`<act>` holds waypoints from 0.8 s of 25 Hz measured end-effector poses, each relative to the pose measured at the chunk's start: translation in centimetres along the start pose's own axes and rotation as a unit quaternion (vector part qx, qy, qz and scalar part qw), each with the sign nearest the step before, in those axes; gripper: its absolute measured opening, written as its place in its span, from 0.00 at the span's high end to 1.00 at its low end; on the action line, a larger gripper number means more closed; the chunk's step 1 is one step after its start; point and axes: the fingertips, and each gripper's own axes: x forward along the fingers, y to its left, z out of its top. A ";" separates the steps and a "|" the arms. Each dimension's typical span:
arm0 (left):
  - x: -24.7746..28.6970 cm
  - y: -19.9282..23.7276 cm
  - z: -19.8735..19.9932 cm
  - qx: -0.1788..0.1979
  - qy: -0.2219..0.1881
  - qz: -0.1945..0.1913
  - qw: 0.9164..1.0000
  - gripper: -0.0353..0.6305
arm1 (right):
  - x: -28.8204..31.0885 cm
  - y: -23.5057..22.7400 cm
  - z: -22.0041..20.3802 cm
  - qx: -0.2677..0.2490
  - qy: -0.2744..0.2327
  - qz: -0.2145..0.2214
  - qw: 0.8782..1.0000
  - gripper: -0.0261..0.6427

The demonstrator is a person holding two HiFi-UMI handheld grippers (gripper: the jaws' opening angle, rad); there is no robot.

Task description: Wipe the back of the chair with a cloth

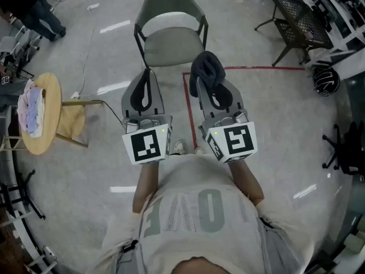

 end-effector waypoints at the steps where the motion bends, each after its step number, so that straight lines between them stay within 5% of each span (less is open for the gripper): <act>1: 0.1 0.2 0.0 0.000 -0.001 0.000 1.000 0.93 | 0.2 0.0 0.0 -0.002 0.001 0.000 1.000 0.87; 20: 1.8 6.3 -2.0 -0.019 0.001 -0.007 1.000 0.93 | 4.0 2.0 -1.7 0.013 0.014 -0.019 1.000 0.87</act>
